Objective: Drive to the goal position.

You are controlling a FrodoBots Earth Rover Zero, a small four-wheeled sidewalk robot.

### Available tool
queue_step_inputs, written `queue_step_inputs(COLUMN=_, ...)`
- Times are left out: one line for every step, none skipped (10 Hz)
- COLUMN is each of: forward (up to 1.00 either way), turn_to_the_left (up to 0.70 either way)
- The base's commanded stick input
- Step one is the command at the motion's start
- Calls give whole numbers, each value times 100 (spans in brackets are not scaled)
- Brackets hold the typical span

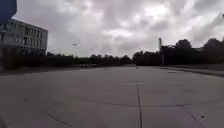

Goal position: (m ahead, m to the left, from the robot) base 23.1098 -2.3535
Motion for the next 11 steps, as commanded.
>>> queue_step_inputs(forward=70, turn_to_the_left=0)
queue_step_inputs(forward=70, turn_to_the_left=0)
queue_step_inputs(forward=70, turn_to_the_left=0)
queue_step_inputs(forward=70, turn_to_the_left=0)
queue_step_inputs(forward=70, turn_to_the_left=0)
queue_step_inputs(forward=70, turn_to_the_left=0)
queue_step_inputs(forward=70, turn_to_the_left=0)
queue_step_inputs(forward=70, turn_to_the_left=0)
queue_step_inputs(forward=70, turn_to_the_left=0)
queue_step_inputs(forward=70, turn_to_the_left=0)
queue_step_inputs(forward=70, turn_to_the_left=0)
